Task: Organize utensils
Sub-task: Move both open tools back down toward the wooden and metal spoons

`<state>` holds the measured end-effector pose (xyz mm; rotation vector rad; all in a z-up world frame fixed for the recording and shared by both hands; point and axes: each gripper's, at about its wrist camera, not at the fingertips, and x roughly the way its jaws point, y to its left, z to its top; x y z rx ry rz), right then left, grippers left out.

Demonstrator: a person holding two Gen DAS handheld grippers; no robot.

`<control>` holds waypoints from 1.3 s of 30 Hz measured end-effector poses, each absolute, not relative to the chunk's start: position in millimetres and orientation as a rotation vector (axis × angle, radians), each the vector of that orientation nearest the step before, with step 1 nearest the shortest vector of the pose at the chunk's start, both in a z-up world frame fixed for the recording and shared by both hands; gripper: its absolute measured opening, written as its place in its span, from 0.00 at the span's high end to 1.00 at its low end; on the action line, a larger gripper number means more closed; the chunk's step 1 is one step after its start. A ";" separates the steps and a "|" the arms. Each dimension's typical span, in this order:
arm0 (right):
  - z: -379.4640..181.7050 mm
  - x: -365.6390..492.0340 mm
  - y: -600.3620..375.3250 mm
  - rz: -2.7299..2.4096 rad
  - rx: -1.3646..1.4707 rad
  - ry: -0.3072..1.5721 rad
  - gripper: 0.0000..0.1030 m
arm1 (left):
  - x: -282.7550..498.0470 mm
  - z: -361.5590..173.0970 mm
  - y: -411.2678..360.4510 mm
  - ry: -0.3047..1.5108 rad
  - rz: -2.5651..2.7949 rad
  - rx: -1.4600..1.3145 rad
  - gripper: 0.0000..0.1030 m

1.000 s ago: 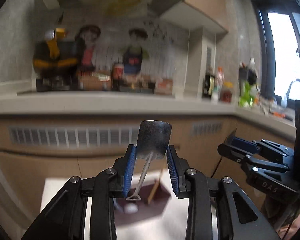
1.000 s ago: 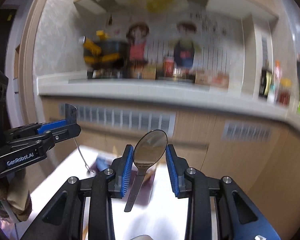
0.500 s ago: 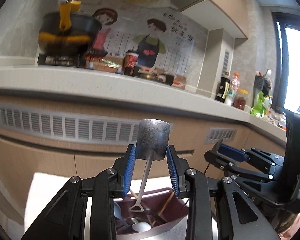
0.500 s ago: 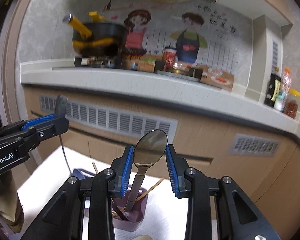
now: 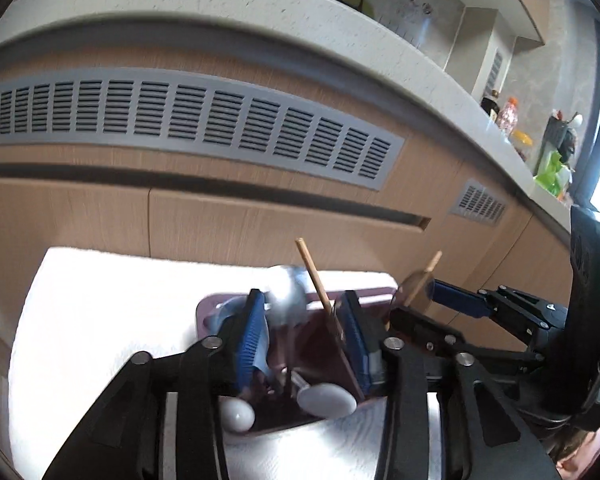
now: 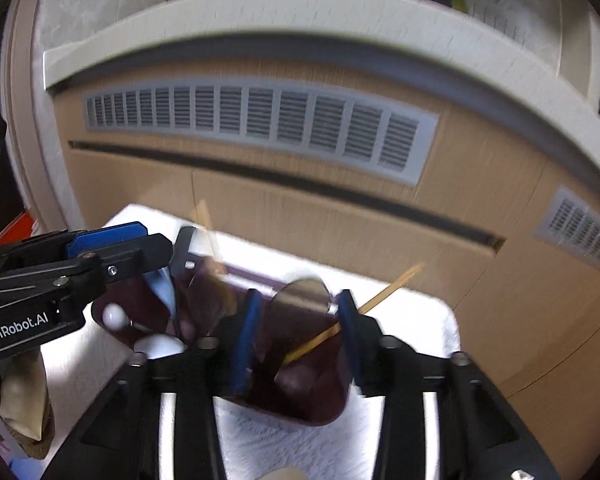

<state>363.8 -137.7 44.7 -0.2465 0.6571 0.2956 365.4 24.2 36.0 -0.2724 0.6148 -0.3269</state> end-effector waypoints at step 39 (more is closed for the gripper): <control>-67.4 165.6 -73.4 0.501 -0.295 0.980 0.09 | 162.8 -53.8 95.7 0.879 0.113 -0.154 0.29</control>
